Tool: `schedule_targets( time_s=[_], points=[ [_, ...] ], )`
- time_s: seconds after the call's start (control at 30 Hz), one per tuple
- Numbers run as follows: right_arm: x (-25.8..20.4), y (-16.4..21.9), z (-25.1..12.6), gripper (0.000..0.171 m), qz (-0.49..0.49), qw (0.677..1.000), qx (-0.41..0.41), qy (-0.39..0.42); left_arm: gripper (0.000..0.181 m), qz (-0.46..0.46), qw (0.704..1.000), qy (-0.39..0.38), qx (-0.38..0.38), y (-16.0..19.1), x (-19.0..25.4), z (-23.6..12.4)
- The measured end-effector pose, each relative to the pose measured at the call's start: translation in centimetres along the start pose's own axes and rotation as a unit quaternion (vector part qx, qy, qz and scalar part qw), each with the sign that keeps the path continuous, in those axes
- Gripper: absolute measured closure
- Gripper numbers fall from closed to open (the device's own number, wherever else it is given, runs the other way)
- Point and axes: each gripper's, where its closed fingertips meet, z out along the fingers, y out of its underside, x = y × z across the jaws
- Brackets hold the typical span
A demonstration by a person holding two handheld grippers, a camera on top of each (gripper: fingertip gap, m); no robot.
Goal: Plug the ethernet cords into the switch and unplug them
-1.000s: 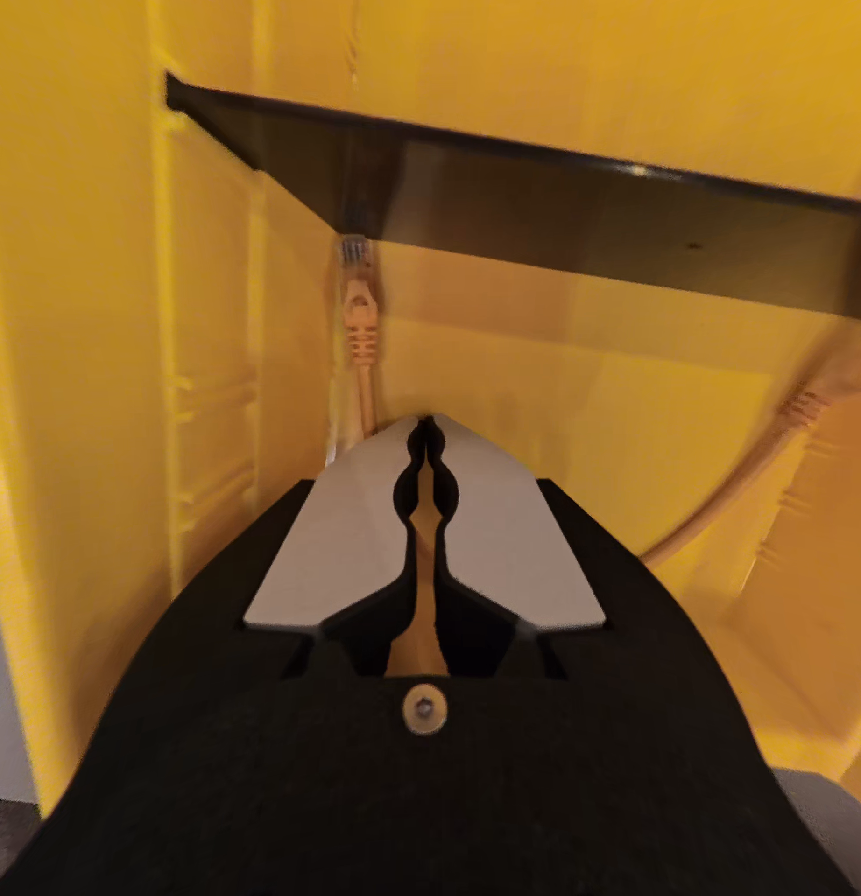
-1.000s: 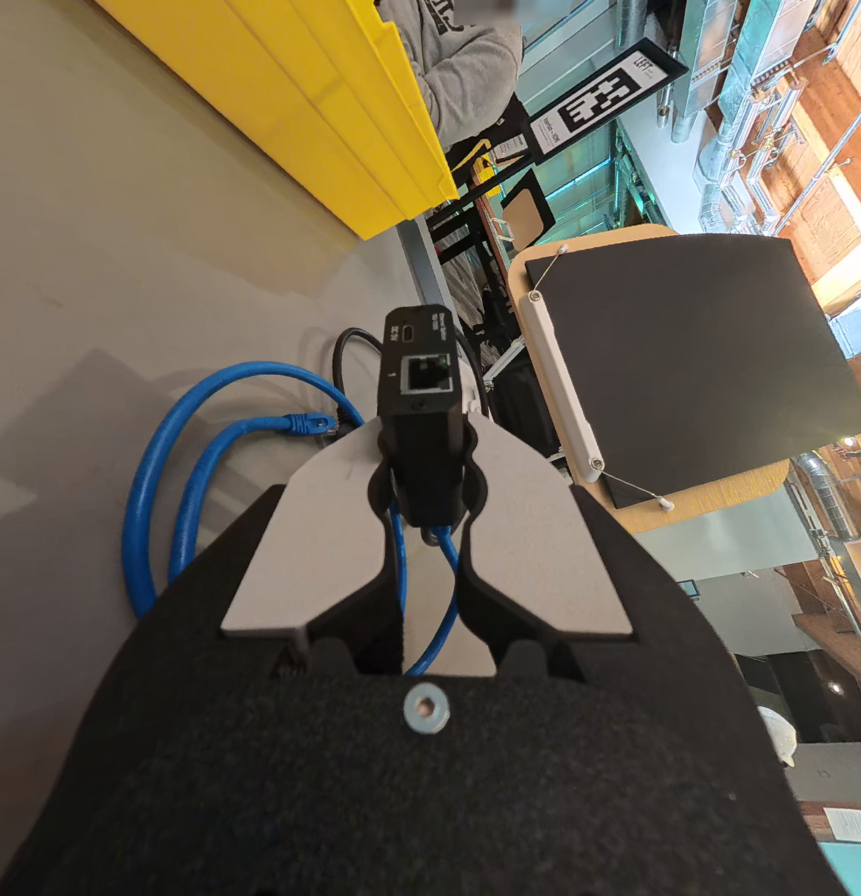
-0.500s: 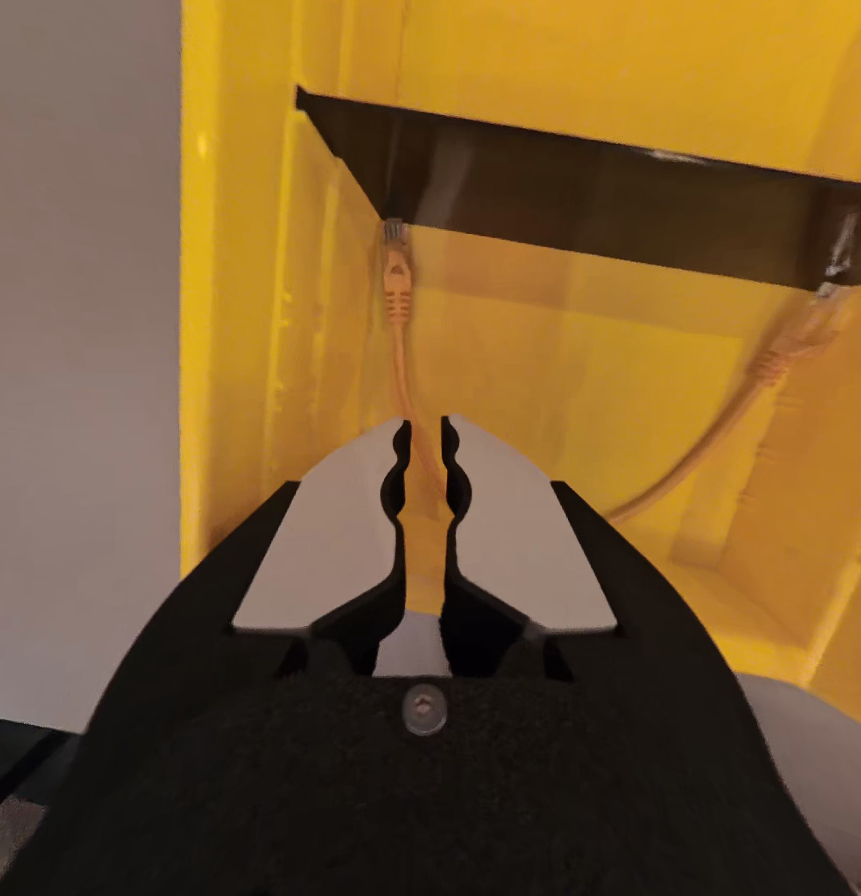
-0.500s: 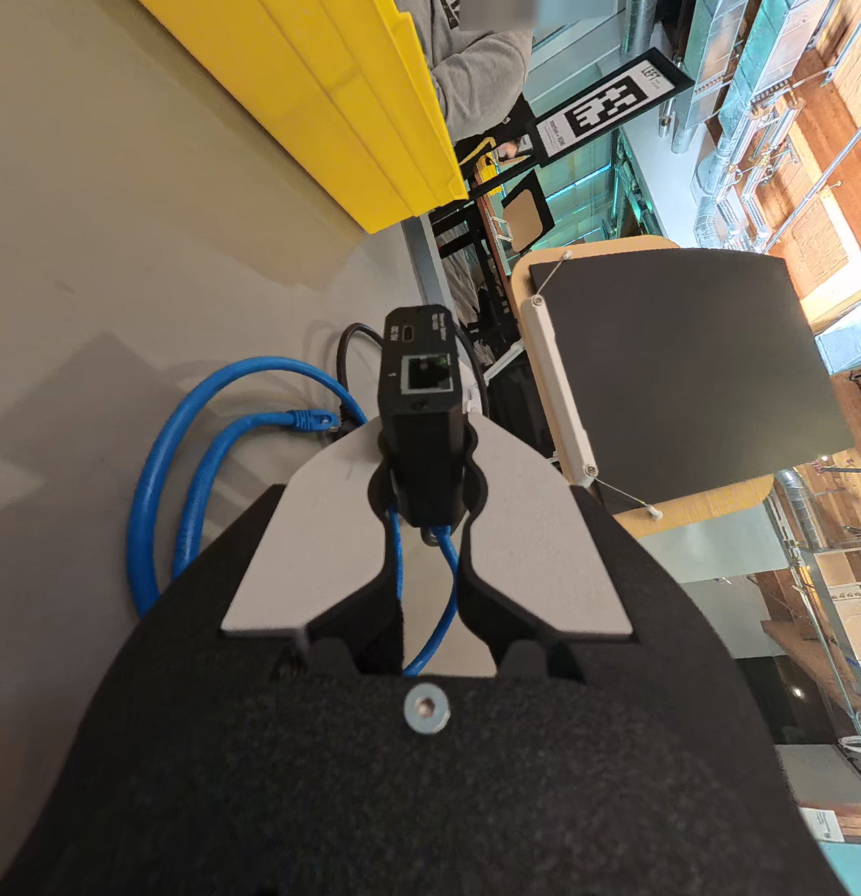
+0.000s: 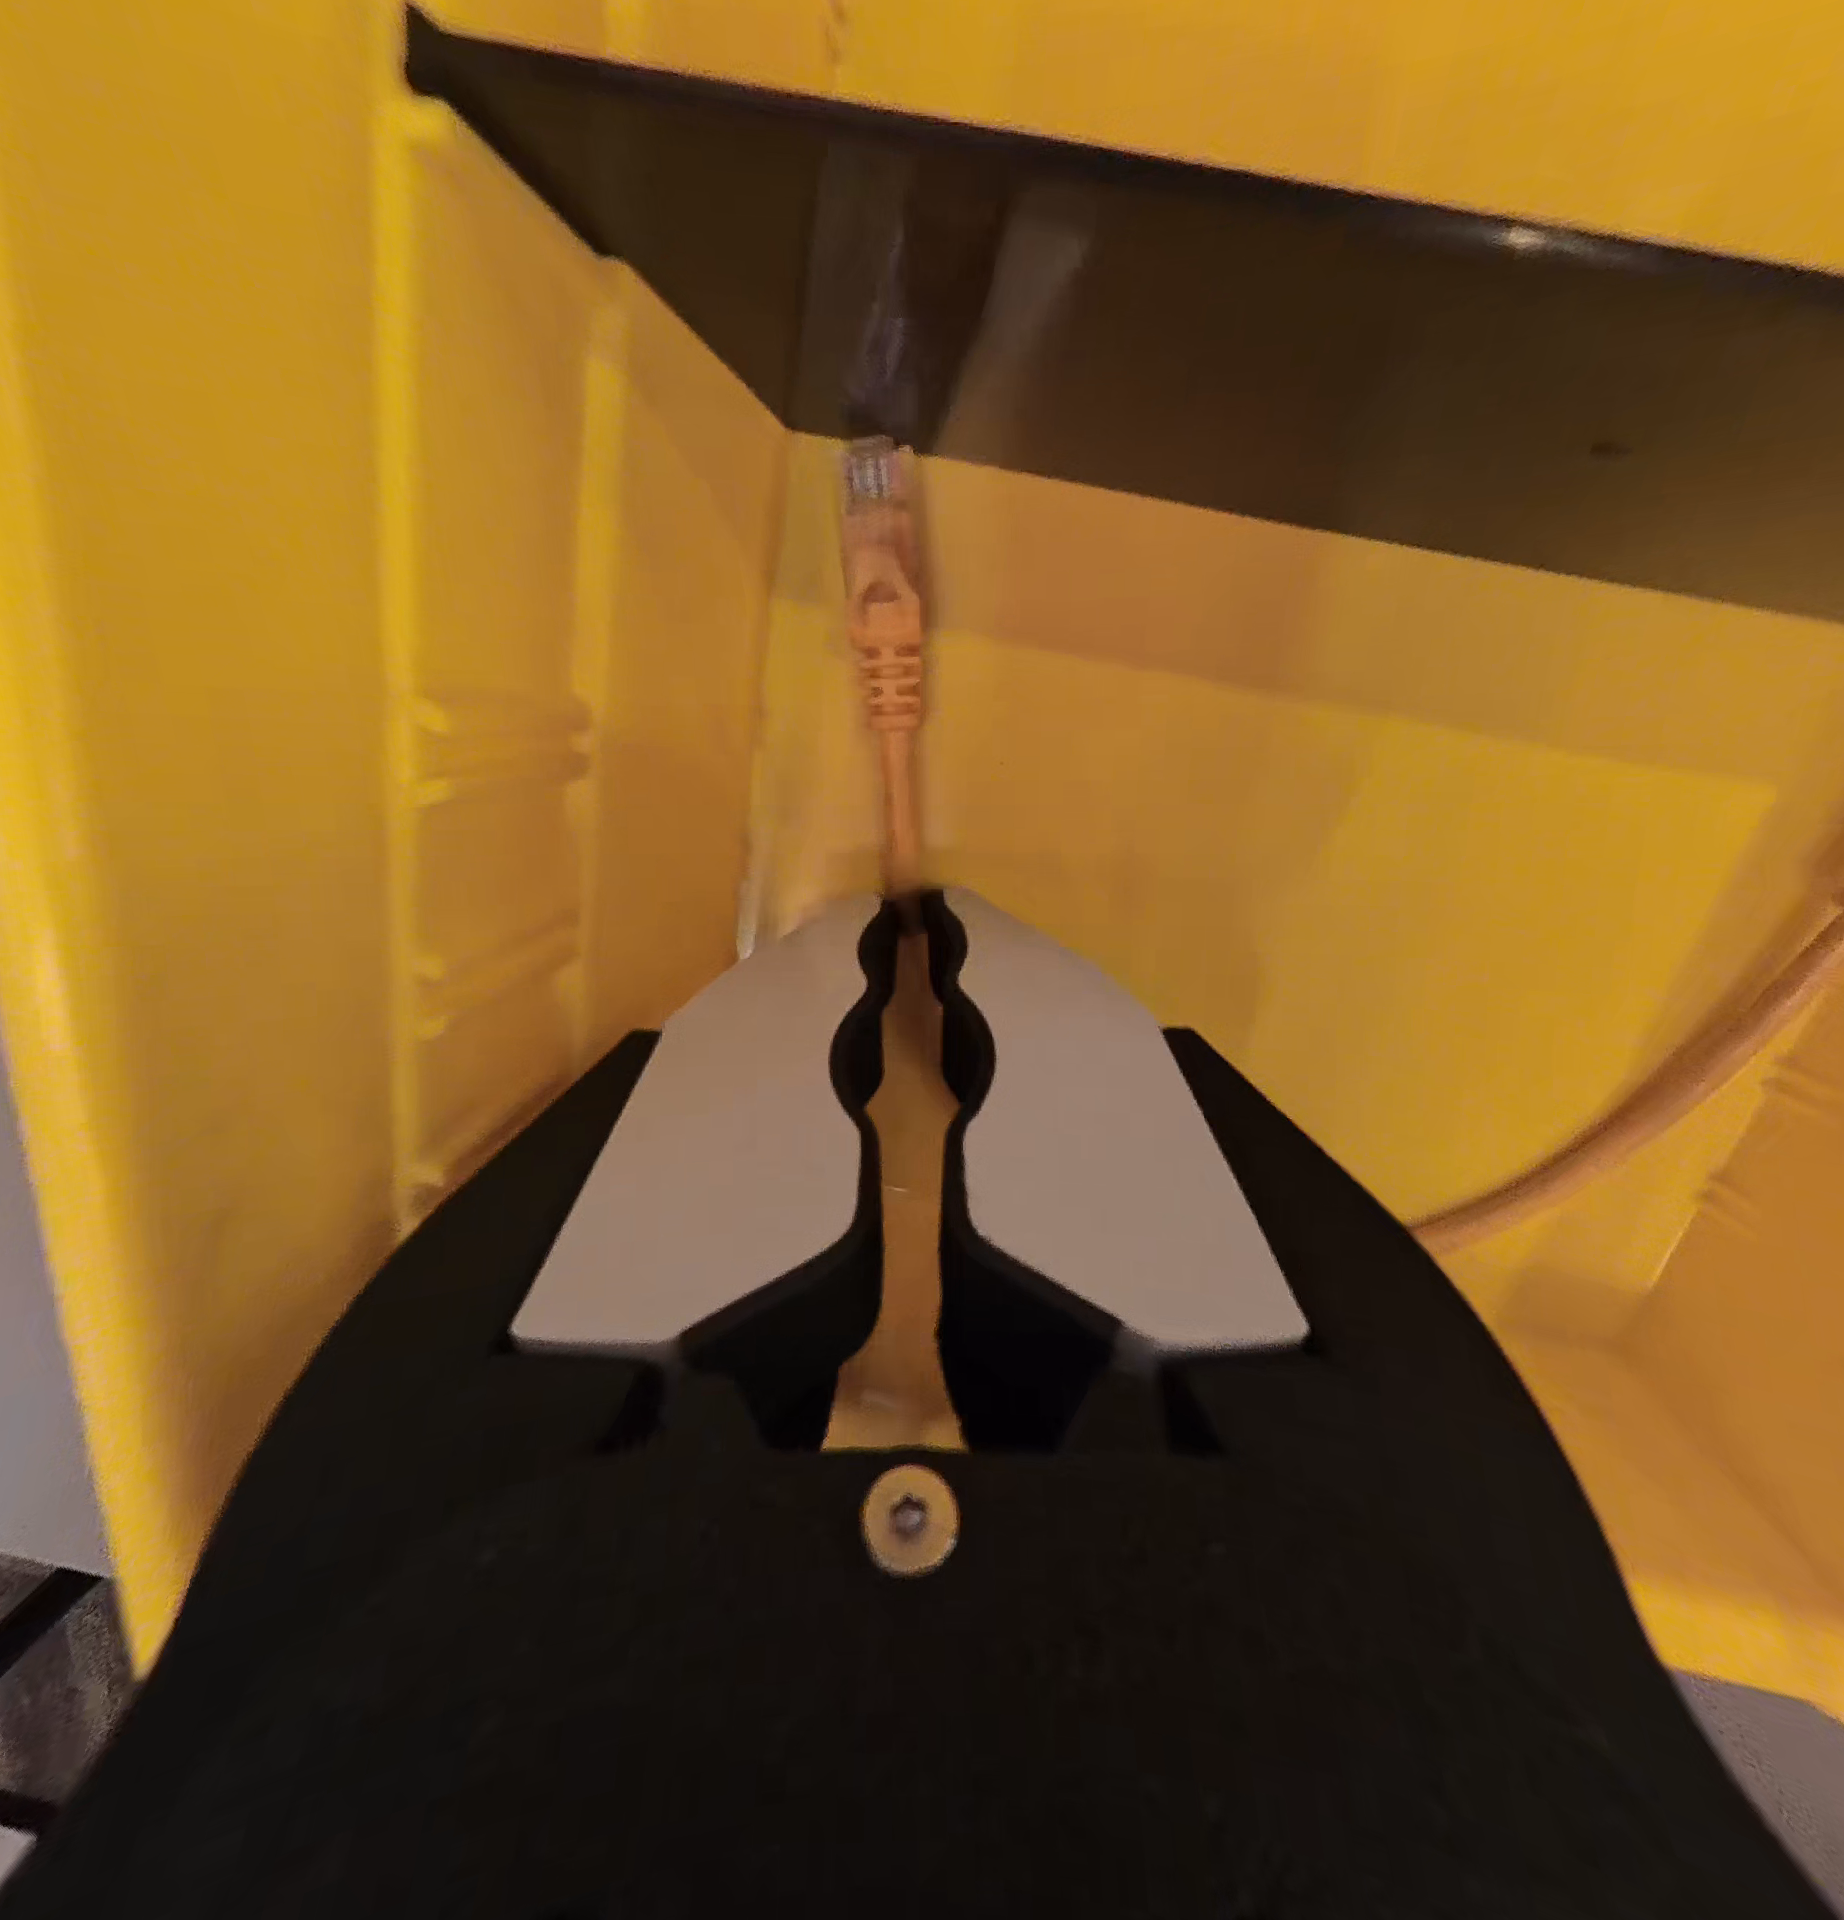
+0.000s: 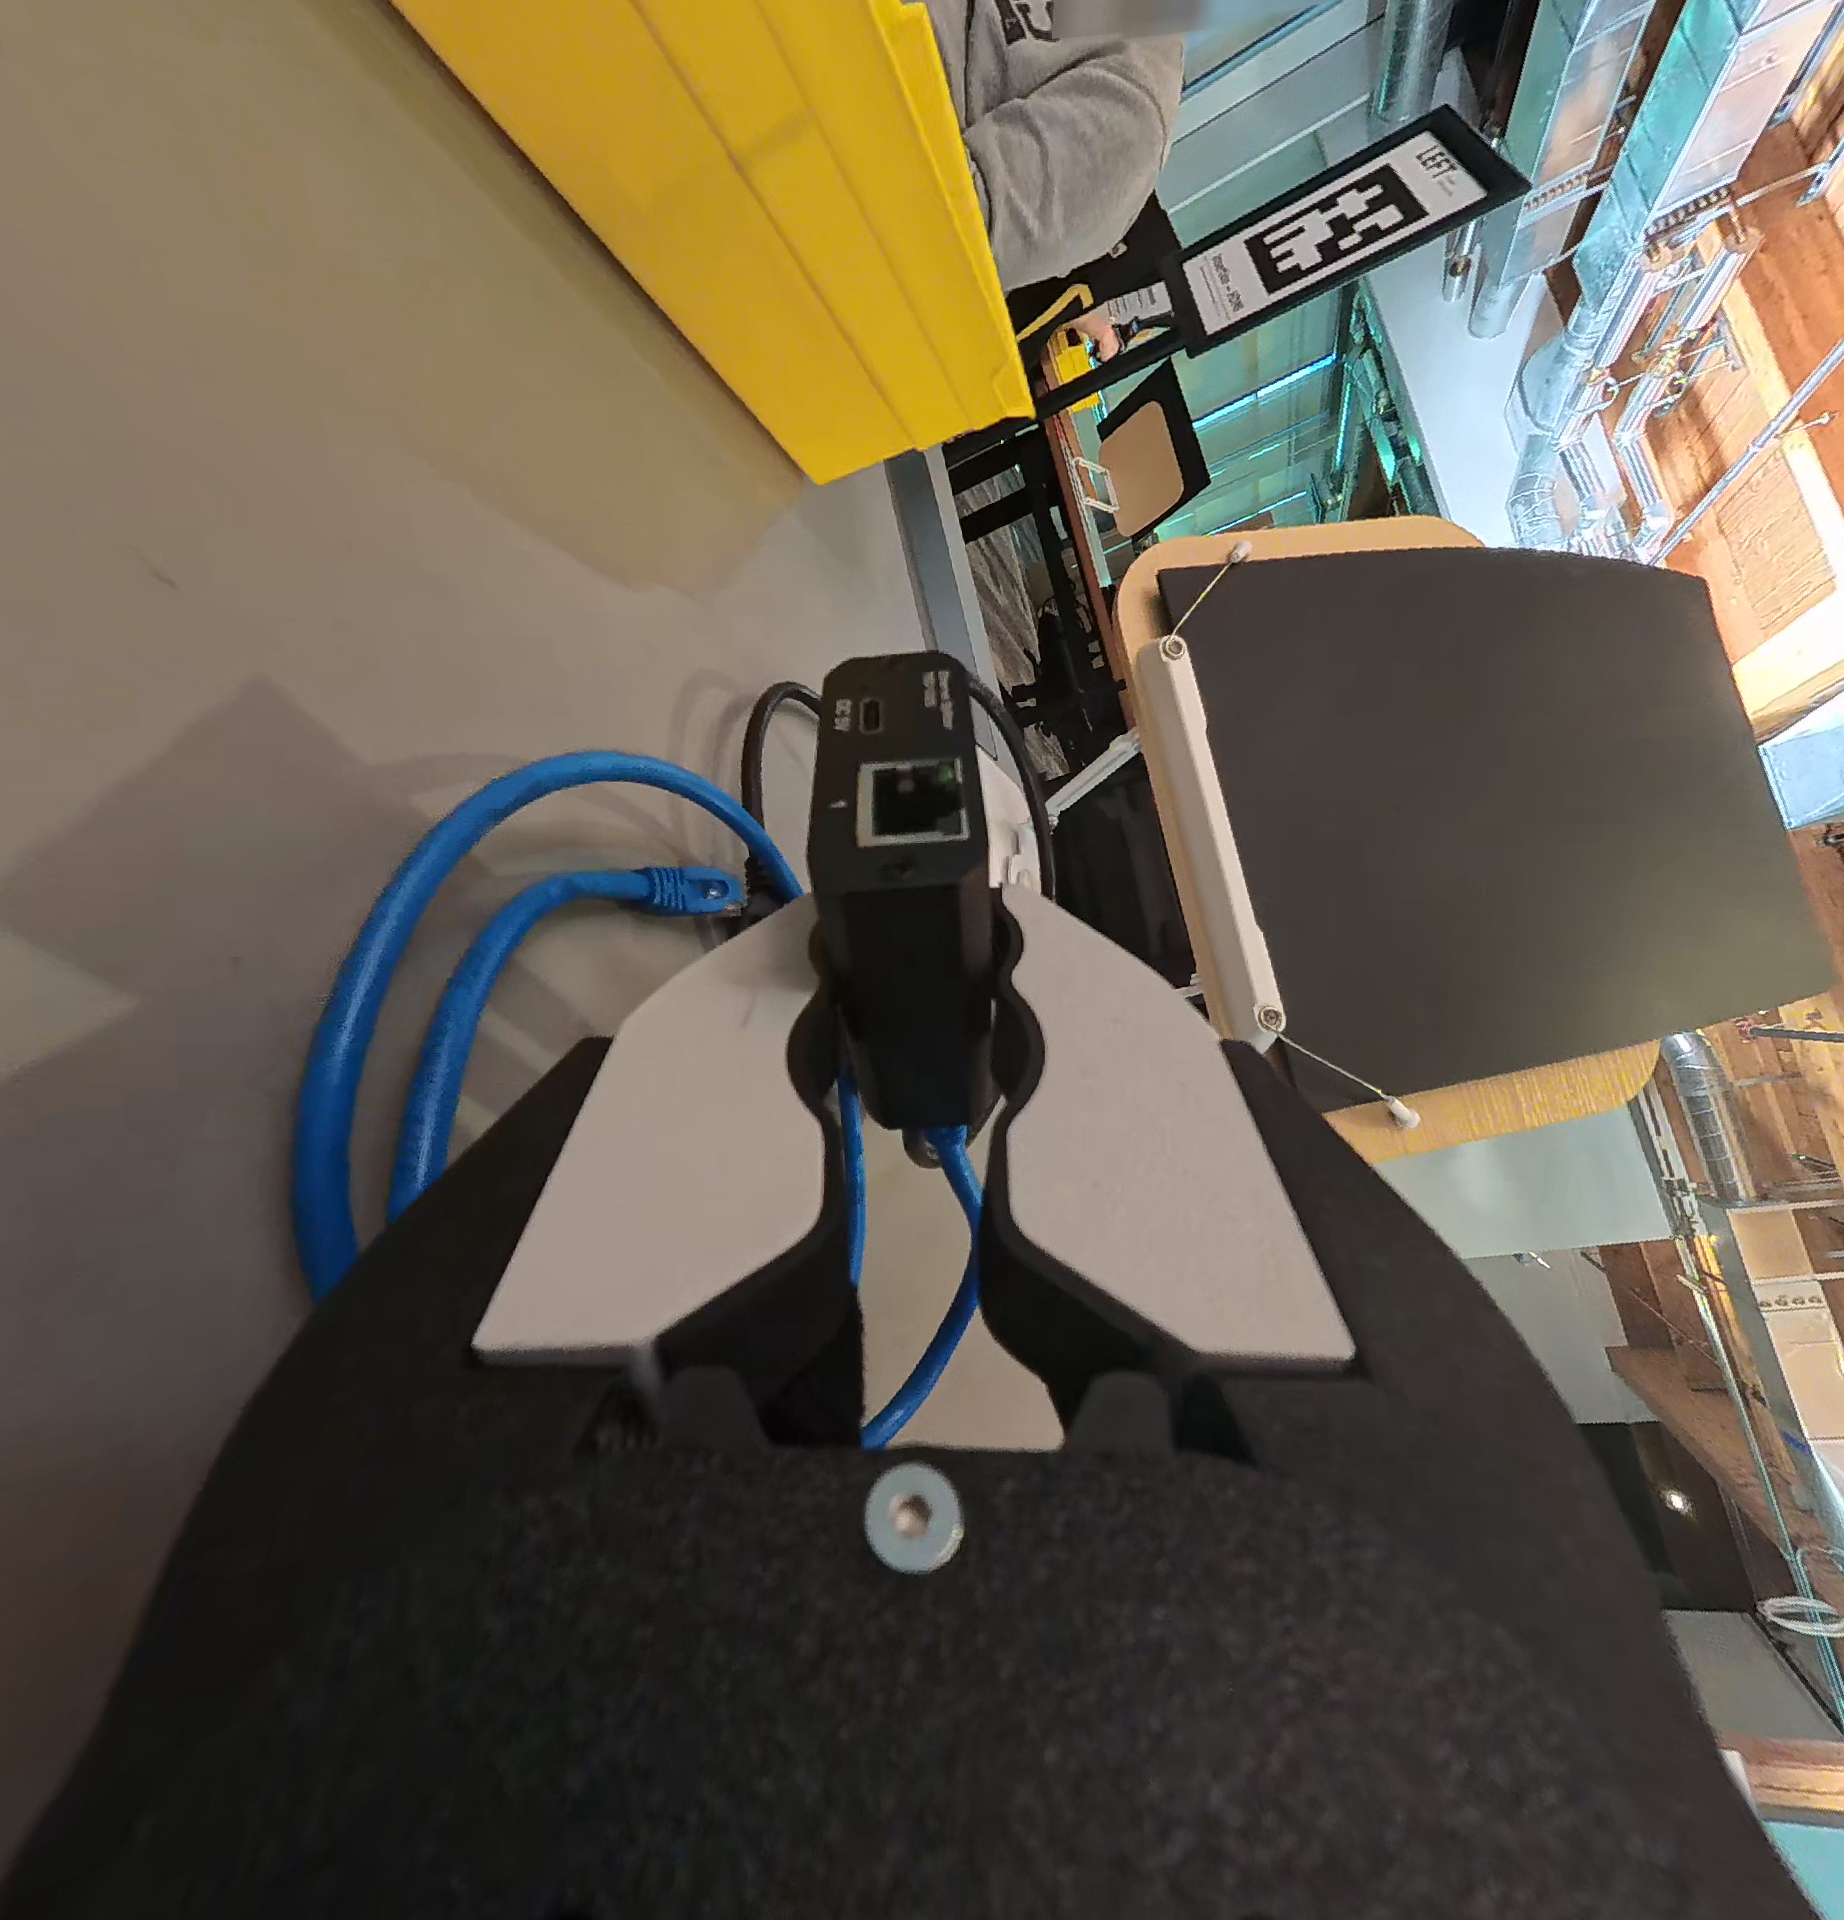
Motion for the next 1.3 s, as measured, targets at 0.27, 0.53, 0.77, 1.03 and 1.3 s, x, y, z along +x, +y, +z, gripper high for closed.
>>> schedule_targets(
  time_s=[0.27,0.53,0.77,1.03,1.3],
  points=[
    [0.6,0.1,-0.1,0.147,-0.005,1.000,-0.003,0.012,0.177,0.036,0.996,0.059,0.062,-1.0,0.9,-5.9],
    [1.1,0.3,-0.2,0.147,-0.013,1.000,-0.006,0.026,0.178,0.114,0.948,0.180,0.238,0.7,3.8,-25.1],
    [1.5,0.4,-0.3,0.147,-0.011,0.999,-0.009,0.034,0.178,0.193,0.894,0.338,0.224,4.5,12.6,-27.8],
    [1.8,0.8,-0.3,0.147,0.001,0.999,-0.010,0.037,0.177,0.305,0.886,0.345,0.059,11.8,25.6,-10.4],
    [1.3,0.7,-0.1,0.147,-0.005,1.000,-0.011,0.029,0.159,0.411,0.825,0.315,0.225,13.2,27.2,-8.3]
  ],
)
